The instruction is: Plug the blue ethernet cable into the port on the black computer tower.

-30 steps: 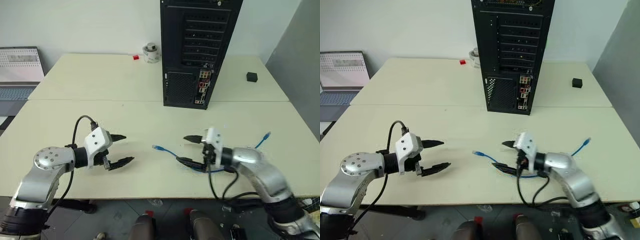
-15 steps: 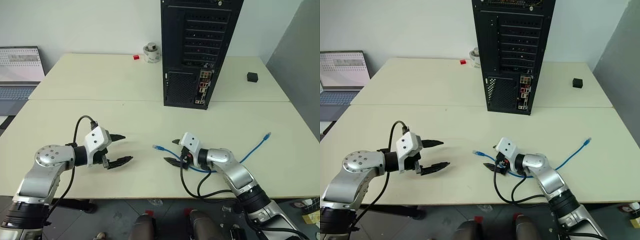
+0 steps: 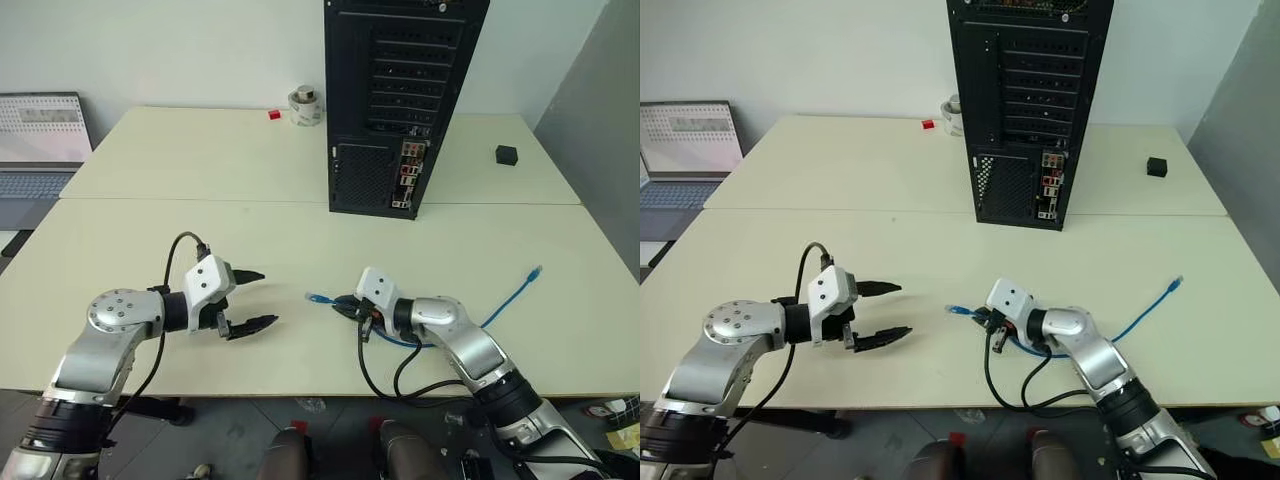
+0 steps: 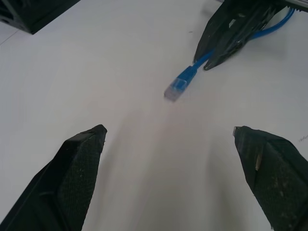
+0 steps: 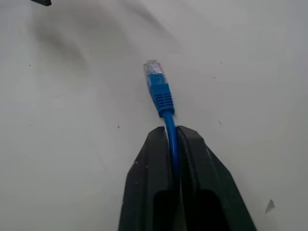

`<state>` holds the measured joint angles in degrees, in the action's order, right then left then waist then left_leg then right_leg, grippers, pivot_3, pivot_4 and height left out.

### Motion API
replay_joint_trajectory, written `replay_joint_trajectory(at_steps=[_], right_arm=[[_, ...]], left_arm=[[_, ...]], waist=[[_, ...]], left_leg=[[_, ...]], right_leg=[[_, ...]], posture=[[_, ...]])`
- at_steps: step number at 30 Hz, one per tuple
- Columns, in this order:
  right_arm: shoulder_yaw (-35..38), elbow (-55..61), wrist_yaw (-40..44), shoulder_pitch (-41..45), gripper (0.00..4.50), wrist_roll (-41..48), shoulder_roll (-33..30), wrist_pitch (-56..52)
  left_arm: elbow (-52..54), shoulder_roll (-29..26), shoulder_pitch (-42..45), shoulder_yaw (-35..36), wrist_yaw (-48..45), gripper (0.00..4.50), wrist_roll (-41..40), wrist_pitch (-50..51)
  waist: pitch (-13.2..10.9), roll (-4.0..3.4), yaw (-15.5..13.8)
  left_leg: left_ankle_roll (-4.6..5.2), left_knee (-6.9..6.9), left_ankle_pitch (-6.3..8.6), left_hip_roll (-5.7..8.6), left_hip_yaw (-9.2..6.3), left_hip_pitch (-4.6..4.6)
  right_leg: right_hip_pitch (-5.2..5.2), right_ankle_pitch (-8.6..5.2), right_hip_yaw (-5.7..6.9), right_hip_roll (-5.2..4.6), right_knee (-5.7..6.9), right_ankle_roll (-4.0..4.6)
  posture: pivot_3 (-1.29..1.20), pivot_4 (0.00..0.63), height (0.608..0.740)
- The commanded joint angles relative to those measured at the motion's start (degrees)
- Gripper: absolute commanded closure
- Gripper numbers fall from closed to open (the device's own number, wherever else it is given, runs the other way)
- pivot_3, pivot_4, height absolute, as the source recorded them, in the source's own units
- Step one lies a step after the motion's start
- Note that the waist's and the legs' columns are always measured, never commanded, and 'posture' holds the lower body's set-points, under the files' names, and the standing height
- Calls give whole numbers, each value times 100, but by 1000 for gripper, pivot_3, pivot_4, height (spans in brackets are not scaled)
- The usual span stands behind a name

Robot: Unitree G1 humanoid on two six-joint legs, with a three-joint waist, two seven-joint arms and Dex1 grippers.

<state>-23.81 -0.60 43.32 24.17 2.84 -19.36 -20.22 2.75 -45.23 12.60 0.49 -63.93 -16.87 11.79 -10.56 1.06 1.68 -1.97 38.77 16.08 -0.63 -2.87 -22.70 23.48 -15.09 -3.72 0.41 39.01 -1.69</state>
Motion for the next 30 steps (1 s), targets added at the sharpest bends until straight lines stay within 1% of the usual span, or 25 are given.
replay_joint_trajectory(at_steps=[1,11,17,24,28,30], right_arm=[[91,345,94,31,4472,-74,-203,-190],[209,1401,543,-44,4472,310,-687,-793],[300,1627,575,-86,4472,458,-784,-931],[373,1696,602,-72,4472,540,-835,-968],[383,1754,618,-58,4500,605,-868,-994],[383,1808,641,-45,4500,650,-883,-1023]], left_arm=[[-230,182,385,-297,-196,0,98,-211],[-1146,688,1381,-1015,-956,0,273,-694],[-1291,751,1536,-1152,-1315,0,295,-879],[-1357,898,1587,-1122,-1366,0,269,-901],[-1412,905,1581,-1088,-1391,679,256,-877],[-1434,911,1591,-1083,-1406,1219,249,-885]], waist=[[0,0,4],[0,0,19],[0,0,29],[0,0,19],[0,0,20],[0,0,19]], left_leg=[[0,0,0,0,1,0],[0,1,0,1,2,-7],[0,1,0,-1,0,-6],[0,3,0,0,-1,-9],[0,3,0,-1,-2,-8],[0,3,0,-2,-3,-8]], right_leg=[[0,0,-1,0,0,0],[4,0,5,6,1,0],[4,0,4,7,1,0],[4,0,5,4,0,0],[4,0,5,5,0,0],[4,0,5,5,1,0]], posture=[[0,150,740],[0,150,740],[0,150,740],[0,150,740],[0,150,740],[0,150,740]])
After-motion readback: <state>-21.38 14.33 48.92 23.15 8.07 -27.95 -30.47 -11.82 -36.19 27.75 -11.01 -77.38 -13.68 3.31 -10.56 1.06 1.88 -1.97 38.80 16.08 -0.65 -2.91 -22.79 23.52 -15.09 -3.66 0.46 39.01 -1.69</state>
